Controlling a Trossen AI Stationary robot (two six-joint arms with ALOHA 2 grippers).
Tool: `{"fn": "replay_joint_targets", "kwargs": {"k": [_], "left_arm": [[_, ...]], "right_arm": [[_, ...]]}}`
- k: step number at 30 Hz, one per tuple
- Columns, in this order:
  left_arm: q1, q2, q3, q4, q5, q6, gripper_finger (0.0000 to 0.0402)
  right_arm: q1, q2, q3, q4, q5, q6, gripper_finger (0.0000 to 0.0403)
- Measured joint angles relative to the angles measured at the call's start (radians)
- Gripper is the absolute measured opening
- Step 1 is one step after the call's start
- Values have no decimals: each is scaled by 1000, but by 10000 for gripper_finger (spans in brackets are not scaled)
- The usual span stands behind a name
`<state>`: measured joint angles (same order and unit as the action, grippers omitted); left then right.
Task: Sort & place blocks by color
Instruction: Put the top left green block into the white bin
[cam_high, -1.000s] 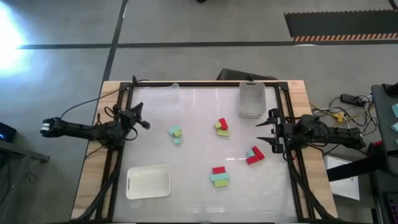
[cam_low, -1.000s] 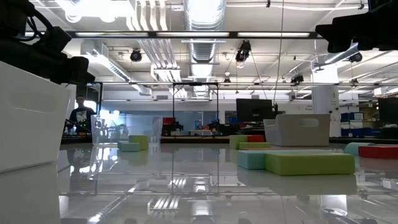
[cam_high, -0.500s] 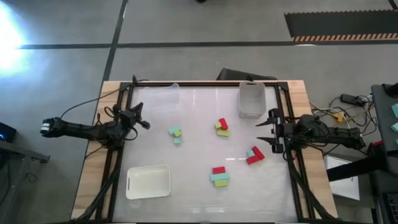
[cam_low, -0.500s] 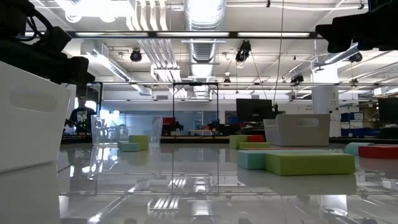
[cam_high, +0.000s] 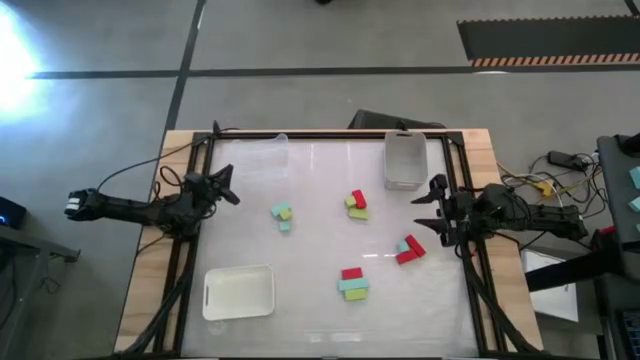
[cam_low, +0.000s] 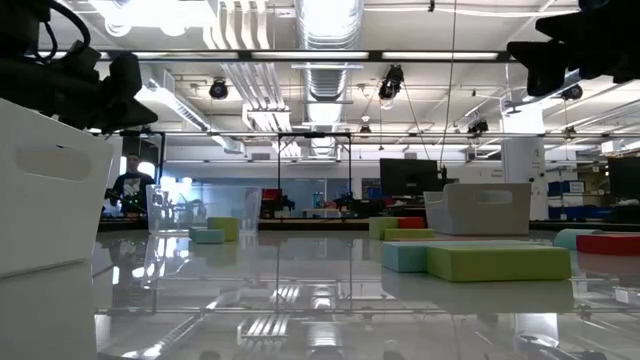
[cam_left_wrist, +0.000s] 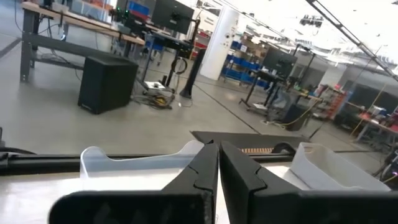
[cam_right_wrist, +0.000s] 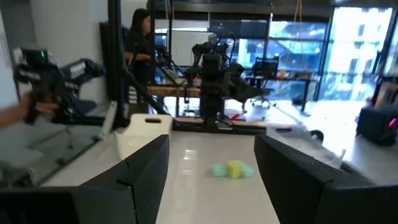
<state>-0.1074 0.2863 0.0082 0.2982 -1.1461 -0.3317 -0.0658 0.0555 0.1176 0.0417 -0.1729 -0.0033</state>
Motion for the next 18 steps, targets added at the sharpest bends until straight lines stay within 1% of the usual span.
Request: {"fn": "replay_joint_targets", "kwargs": {"k": [2, 7, 9, 12, 15, 17, 18], "left_arm": [[0, 0, 0, 1, 0, -1, 0], [0, 0, 0, 1, -2, -2, 0], [1, -1, 0, 17, -5, -45, 0], [1, 6, 0, 7, -6, -164, 0], [1, 19, 0, 11, -3, -218, 0], [1, 22, 3, 14, 30, -266, 0], [1, 25, 6, 21, 74, -264, 0]], "right_arm": [[0, 0, 0, 0, 0, 27, 226], [0, 0, 0, 0, 1, 30, 226], [0, 0, 0, 11, 20, 28, 226], [0, 0, 0, 47, 82, 28, 226], [0, 0, 0, 46, 161, 27, 226], [0, 0, 0, 47, 223, 28, 226], [0, 0, 0, 47, 248, 27, 226]]}}
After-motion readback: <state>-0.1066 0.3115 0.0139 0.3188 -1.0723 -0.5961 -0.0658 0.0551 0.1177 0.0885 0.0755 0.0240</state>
